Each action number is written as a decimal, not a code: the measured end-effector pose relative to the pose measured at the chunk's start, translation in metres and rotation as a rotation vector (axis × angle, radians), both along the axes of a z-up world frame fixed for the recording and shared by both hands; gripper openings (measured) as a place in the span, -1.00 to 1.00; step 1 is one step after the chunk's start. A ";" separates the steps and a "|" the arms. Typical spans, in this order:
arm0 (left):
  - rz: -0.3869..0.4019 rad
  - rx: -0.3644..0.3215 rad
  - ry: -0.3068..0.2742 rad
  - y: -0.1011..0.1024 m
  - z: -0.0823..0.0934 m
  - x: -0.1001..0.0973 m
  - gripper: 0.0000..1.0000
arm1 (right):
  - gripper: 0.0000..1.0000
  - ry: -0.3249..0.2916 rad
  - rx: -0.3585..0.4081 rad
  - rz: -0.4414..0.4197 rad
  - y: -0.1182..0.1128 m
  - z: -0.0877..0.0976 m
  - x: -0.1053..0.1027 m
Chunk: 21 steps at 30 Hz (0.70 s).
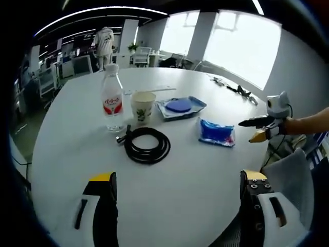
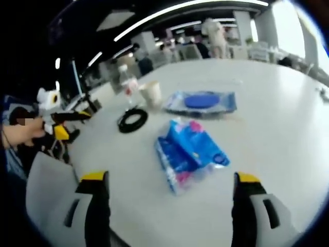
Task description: Arrange the tabletop items into an orderly group along one side of the table until the central work area is clear of visible clutter.
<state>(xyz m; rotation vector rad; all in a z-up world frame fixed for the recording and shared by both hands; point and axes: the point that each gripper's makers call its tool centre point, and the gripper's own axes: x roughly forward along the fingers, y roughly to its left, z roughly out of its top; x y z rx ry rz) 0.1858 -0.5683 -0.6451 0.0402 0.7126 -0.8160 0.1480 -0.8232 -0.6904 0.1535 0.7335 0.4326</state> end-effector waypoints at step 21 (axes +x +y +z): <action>-0.200 -0.004 0.000 -0.086 -0.007 0.024 1.00 | 0.74 -0.013 -0.034 -0.287 -0.018 -0.003 0.002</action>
